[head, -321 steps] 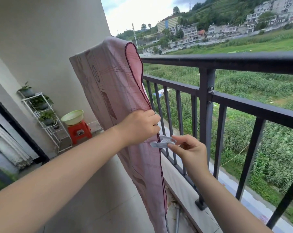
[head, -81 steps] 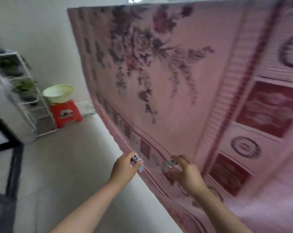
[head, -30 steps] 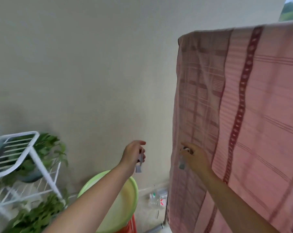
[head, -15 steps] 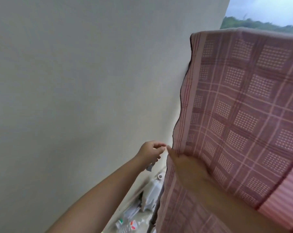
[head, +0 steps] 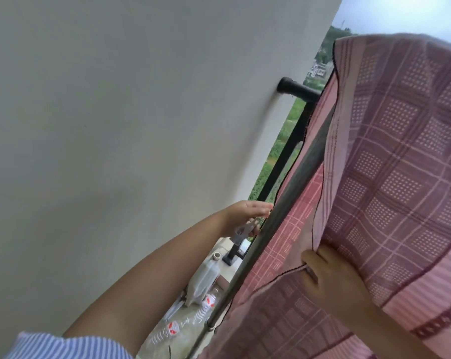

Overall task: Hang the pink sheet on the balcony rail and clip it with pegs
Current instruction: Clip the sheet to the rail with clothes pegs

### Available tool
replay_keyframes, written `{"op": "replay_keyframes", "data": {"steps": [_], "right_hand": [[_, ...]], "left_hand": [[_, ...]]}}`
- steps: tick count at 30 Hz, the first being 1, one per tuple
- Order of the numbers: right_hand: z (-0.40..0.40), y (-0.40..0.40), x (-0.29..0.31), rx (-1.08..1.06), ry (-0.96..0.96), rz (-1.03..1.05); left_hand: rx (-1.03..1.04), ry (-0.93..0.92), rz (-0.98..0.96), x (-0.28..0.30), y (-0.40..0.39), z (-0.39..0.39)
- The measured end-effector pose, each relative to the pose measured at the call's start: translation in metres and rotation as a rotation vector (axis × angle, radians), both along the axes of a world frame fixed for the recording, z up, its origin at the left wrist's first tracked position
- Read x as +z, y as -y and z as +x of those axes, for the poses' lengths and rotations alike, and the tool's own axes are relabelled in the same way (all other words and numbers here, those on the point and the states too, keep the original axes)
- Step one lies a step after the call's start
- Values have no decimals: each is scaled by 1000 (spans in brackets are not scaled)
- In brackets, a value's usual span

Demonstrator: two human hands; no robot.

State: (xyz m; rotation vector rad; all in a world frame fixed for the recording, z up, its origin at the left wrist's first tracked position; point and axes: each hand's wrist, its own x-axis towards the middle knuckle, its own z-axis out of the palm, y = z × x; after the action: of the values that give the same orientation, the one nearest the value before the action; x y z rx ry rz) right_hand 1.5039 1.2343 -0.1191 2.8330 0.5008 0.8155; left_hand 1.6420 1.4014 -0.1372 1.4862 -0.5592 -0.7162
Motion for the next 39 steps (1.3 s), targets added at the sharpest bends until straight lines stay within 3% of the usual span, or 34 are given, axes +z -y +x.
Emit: {"op": "replay_keyframes", "data": {"steps": [3,10,13,18,21,26,32,39], "right_hand": [[-5,10,-6,-39,-35,61],[5,9,-15,-4,-45,108],[11,-2,-22,63,-33,122],[26,-20,-20,117,1,205],[30,-28,-15,142,-31,194],[29,-31,-17,121,-114,170],[20,-16,-10,257,-250,553],[18,-13,0,204,-296,518]], "left_hand": [[-152,45,-48,-1,8,14],[-331,-82,-185,0,6,35],[-170,-6,-205,-6,12,29],[333,172,-253,-12,-2,13],[499,228,-277,-17,-19,3],[468,343,-195,-18,-11,-19],[487,435,-204,-8,-1,-31],[664,474,-161,-4,9,-31]]}}
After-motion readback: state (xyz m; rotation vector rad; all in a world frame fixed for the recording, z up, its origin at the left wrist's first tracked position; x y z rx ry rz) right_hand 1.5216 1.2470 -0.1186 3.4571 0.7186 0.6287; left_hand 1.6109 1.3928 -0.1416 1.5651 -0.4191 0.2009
